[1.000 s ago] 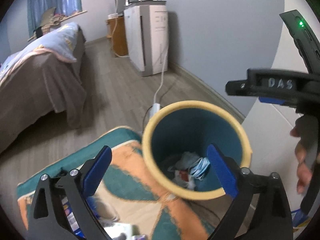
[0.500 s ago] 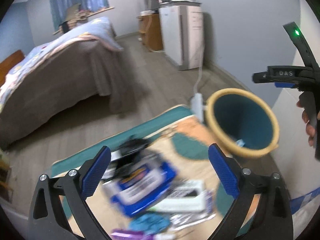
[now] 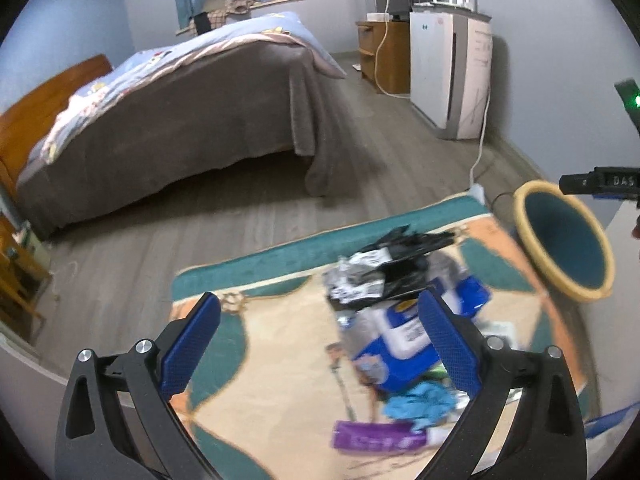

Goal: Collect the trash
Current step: 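Move both tools back over the cushion, then grasp the black bag with receipts with the right tool while the left tool grasps the blue wipes pack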

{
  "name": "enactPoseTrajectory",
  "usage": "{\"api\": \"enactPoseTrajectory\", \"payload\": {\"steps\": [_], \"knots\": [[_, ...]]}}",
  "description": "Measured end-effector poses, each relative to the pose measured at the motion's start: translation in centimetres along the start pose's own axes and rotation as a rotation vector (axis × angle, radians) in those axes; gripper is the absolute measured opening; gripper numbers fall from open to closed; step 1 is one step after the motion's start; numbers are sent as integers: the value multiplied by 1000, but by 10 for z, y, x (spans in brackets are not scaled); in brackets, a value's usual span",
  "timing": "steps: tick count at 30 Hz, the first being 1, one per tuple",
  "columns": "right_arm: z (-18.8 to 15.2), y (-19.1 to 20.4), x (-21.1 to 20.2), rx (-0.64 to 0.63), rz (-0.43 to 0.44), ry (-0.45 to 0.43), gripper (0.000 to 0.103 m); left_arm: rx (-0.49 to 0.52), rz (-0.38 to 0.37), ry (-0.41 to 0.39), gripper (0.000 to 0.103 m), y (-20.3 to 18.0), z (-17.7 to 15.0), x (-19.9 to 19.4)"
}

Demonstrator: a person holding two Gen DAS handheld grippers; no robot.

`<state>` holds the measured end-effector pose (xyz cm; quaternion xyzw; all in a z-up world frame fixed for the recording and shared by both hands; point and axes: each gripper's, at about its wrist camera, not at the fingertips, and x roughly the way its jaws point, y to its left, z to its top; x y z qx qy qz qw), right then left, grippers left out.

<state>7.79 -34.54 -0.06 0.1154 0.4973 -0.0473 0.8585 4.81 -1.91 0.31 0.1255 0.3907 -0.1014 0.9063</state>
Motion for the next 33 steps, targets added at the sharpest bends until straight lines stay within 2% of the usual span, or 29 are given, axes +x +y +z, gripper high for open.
{"api": "enactPoseTrajectory", "payload": {"steps": [6, 11, 16, 21, 29, 31, 33], "knots": [[-4, 27, 18, -38, 0, 46, 97, 41, -5, 44, 98, 0, -8, 19], [-3, 47, 30, -66, 9, 68, 97, 92, -39, 59, 98, -7, -11, 33], [0, 76, 47, -102, 34, 94, 97, 59, -93, 116, 98, -1, -15, 52], [-2, 115, 57, -245, 52, 87, 97, 69, -78, 125, 98, 10, -17, 60], [-13, 167, 62, -501, 74, 41, 97, -2, -86, 150, 98, 34, -15, 73], [-17, 177, 63, -547, 87, 36, 96, -13, -90, 155, 98, 37, -15, 75], [-22, 186, 68, -595, 84, 43, 90, -22, -92, 159, 98, 40, -16, 77]]}}
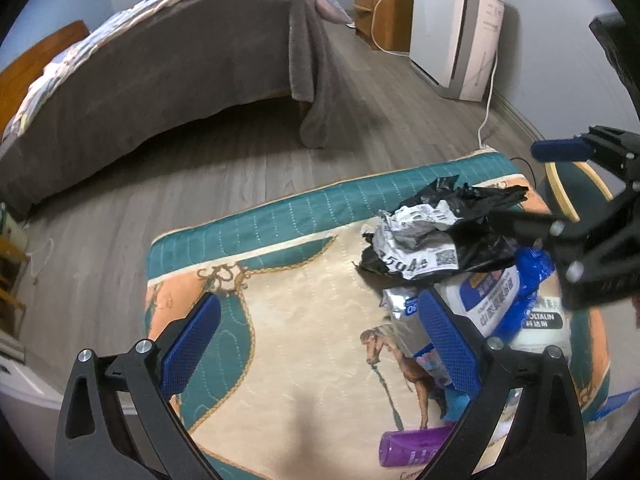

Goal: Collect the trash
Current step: 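Grasp the black bag with receipts with the right tool while the left tool grasps the blue wipes pack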

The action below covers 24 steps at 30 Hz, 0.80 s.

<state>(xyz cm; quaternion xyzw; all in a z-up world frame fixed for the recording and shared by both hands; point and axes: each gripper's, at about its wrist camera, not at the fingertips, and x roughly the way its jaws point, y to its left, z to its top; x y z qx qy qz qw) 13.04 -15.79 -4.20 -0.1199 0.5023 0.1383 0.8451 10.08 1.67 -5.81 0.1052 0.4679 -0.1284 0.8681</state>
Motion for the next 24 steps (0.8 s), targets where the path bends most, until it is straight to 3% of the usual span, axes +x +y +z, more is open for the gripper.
{"api": "enactPoseTrajectory", "payload": {"steps": [5, 7, 9, 10, 12, 24], "knots": [[-1, 18, 15, -87, 22, 38, 76, -13, -2, 7, 98, 7, 0, 3], [-3, 22, 18, -116, 13, 39, 61, -21, -7, 9, 98, 9, 2, 4], [-2, 20, 20, -113, 24, 57, 28, -28, -13, 13, 98, 10, 2, 5], [-2, 18, 21, -105, 31, 61, 24, -29, -15, 14, 98, 10, 3, 6], [-1, 14, 17, -86, 58, 62, 4, -29, -22, 14, 98, 7, 3, 6], [6, -46, -32, 151, 126, -69, 1, 54, -88, 25, 98, -32, 4, 12]]}}
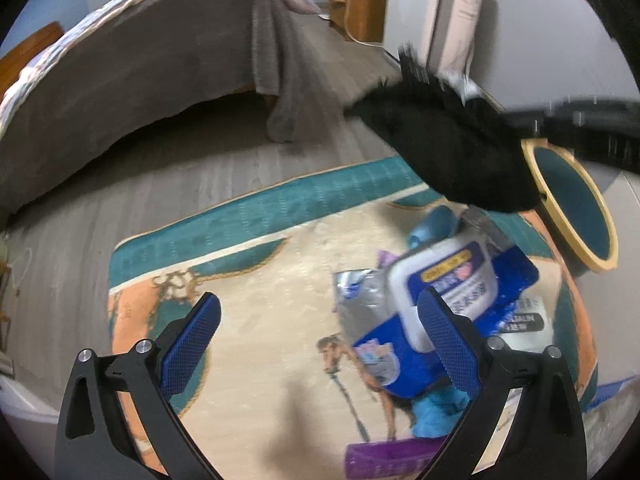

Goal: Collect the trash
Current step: 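Grasp the black bag with receipts with the right tool while the left tool grasps the blue wipes pack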

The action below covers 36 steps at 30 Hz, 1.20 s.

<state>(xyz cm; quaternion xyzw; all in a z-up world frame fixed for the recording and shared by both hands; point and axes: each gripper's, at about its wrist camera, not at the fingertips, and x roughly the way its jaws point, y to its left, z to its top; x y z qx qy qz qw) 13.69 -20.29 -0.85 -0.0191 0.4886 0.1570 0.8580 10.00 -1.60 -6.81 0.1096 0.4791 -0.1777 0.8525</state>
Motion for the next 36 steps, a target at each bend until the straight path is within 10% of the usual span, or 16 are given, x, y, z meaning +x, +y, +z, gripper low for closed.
{"api": "enactPoseTrajectory", "payload": {"steps": [15, 19, 22, 36], "knots": [[-17, -69, -39, 184, -55, -30, 1, 191, -123, -5, 93, -113, -4, 14], [-27, -78, -43, 202, -63, -15, 1, 202, -119, 25, 66, -129, -4, 26], [-32, -80, -48, 207, -63, -15, 1, 244, -97, 32, 15, -141, -8, 30], [-58, -91, -94, 196, -90, -71, 1, 118, -66, -193, 0, -105, 18, -50]]}}
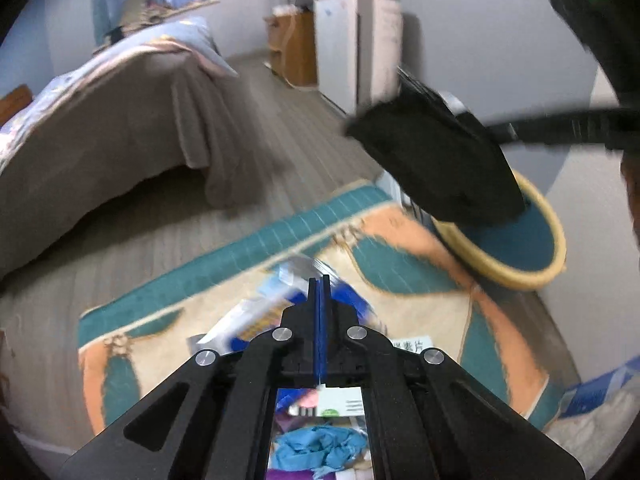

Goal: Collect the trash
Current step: 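Grasp the black bag with receipts with the right tool while the left tool grasps the blue wipes pack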

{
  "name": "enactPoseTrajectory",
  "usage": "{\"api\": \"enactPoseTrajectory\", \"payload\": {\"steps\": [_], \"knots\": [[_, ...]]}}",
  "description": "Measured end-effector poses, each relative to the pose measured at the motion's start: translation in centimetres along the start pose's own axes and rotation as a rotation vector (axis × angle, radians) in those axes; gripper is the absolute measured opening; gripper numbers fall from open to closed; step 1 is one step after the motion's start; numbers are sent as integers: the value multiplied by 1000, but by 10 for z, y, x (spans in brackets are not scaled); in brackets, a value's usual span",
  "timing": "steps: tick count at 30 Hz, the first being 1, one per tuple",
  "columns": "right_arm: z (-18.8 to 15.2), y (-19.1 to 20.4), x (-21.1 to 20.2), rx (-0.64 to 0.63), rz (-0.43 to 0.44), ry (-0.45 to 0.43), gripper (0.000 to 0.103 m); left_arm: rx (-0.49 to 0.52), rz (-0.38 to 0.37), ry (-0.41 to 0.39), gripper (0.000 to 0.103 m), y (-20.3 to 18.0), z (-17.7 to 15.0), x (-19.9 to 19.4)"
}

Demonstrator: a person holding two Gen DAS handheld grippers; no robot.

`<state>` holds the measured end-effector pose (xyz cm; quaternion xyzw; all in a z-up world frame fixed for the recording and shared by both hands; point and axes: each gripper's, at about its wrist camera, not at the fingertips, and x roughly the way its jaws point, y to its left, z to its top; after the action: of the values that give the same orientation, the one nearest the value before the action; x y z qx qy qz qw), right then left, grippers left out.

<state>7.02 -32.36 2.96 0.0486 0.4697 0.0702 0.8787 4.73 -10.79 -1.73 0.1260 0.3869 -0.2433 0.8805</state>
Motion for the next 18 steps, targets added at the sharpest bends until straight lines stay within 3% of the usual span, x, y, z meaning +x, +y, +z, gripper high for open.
{"api": "enactPoseTrajectory", "payload": {"steps": [3, 7, 10, 13, 18], "knots": [[-5, -15, -6, 34, -1, -3, 1, -44, -1, -15, 0, 7, 2, -8], [-11, -28, -6, 54, -11, 10, 1, -13, 6, 74, 1, -10, -9, 15], [-14, -33, -7, 63, -14, 16, 1, -8, -13, 138, 15, -25, -17, 35], [-15, -37, -7, 59, -13, 18, 1, 23, -9, 163, 43, -40, -20, 52], [-17, -43, -5, 66, -8, 29, 1, 44, 39, 193, 46, -53, -22, 82]]}}
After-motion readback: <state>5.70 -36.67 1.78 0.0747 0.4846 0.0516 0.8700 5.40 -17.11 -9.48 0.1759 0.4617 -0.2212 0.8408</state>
